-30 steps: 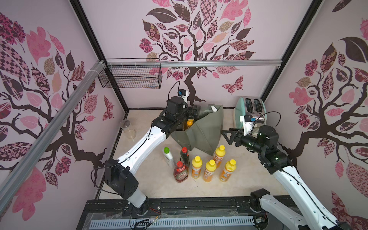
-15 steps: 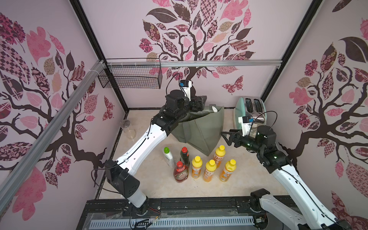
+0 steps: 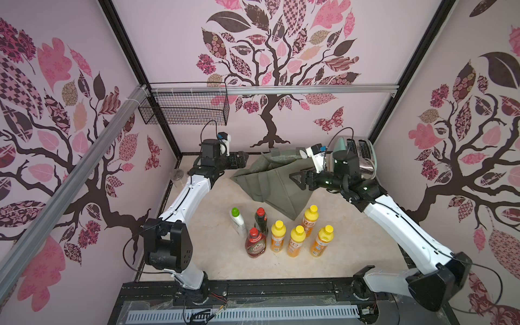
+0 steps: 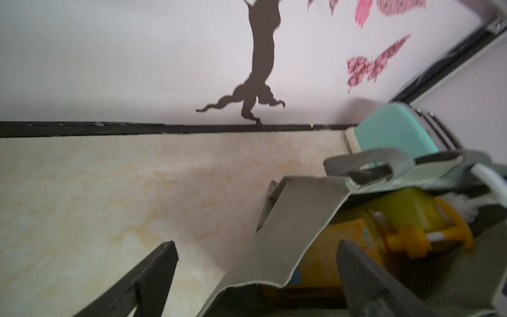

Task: Pack dish soap into the shopping bag
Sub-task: Adjust the shopping bag at the center of the board.

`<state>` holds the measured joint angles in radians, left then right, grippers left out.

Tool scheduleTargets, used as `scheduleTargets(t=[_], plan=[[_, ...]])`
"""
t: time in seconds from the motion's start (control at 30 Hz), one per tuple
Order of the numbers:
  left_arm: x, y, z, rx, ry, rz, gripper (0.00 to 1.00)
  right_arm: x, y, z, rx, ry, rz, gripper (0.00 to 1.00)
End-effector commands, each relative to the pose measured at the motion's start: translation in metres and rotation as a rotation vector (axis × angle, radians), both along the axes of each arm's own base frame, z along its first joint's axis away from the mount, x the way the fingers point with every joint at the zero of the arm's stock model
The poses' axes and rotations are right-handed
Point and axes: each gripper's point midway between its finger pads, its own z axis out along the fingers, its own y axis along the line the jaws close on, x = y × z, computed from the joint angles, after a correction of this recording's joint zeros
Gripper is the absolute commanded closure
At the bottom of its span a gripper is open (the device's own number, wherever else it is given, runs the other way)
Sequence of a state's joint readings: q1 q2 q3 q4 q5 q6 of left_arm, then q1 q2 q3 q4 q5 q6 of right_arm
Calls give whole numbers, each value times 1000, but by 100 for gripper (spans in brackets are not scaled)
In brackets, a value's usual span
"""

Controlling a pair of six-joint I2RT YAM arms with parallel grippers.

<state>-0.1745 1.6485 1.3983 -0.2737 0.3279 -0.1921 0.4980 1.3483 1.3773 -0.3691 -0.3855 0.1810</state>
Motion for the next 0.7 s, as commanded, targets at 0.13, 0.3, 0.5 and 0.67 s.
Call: scheduleTargets(t=[0.13,0.3,0.5,0.67], plan=[[-3,-16,-35,81,35,-181,4,40,37,1,-152,-36,28,23],[-8,-31,-52,48,94,-284,6,57,64,-15,-270,-57,61,21],[-22,-50,-47,-25,128,-403,26,64,70,-43,-389,-32,75,21],[-29,-62,-45,-4,149,-432,76,57,55,-66,-483,22,45,38]])
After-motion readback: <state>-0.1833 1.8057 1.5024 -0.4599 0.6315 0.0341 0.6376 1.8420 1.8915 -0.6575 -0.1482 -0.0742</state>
